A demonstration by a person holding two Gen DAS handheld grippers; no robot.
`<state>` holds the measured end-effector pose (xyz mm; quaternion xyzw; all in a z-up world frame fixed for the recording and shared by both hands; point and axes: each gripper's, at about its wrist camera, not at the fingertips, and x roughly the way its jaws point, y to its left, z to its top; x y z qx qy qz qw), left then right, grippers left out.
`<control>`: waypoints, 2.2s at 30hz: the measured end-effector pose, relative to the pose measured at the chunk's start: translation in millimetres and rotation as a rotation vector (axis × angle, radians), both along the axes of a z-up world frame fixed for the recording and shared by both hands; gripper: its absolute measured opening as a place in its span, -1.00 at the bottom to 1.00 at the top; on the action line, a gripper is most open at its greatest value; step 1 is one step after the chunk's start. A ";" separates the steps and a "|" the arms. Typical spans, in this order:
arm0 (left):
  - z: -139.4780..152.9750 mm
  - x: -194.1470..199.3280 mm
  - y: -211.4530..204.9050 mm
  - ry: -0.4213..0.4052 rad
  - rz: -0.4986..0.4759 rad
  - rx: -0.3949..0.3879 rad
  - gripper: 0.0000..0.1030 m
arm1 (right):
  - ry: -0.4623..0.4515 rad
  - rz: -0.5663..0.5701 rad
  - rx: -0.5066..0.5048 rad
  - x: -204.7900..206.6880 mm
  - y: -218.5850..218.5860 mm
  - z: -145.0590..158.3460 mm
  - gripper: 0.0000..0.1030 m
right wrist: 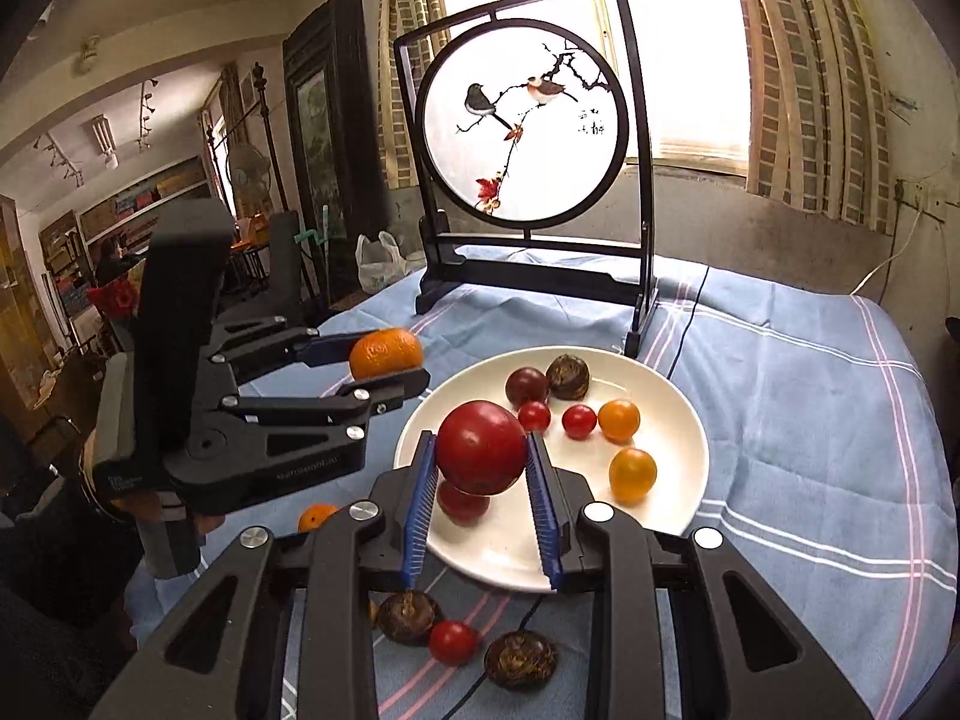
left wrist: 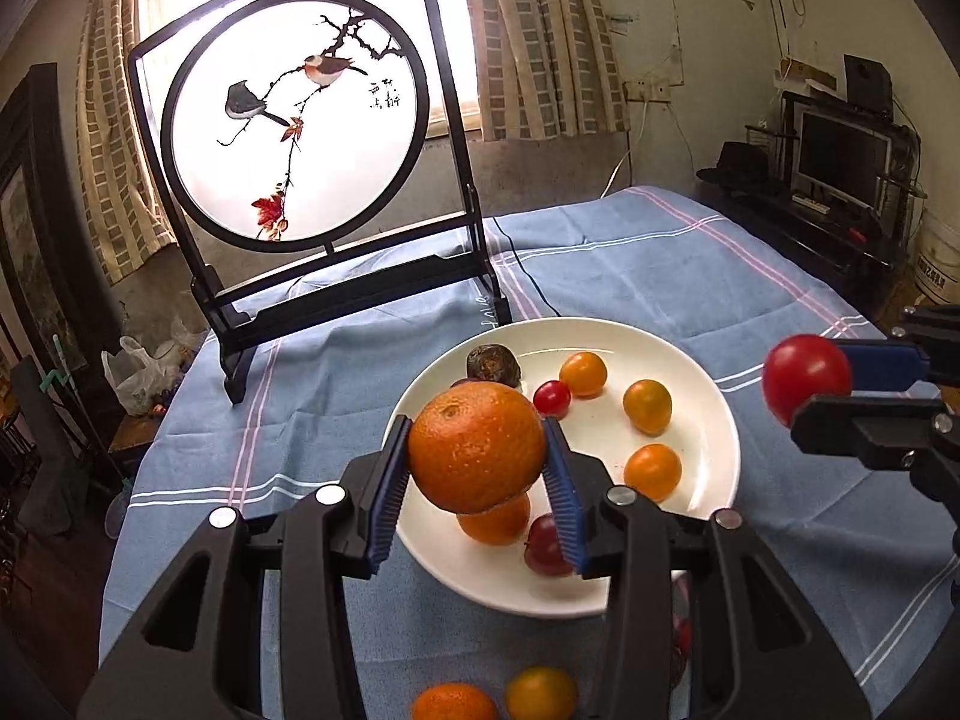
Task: Organize fruits
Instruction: 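Lower the mandarin and red tomato onto the plate and open both tools, then grasp a red tomato with the left tool while the right tool grasps a dark brown fruit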
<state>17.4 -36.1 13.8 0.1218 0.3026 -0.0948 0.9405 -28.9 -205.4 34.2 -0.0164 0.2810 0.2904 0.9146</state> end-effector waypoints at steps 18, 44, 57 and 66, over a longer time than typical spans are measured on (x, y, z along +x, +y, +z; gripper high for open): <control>-27.1 42.6 13.0 0.085 0.037 -0.094 -0.19 | 0.067 -0.033 0.008 55.9 11.2 -33.9 -0.43; -37.5 42.1 8.3 0.074 0.043 -0.061 0.29 | 0.092 -0.126 0.005 70.7 -2.9 -54.6 -0.01; -22.9 -47.1 34.7 0.053 -0.040 -0.020 0.35 | 0.141 0.061 -0.334 -32.3 -7.7 -90.1 0.01; -45.1 -89.7 7.2 0.101 -0.152 0.063 0.35 | 0.215 0.086 -0.359 -25.4 5.4 -126.8 -0.05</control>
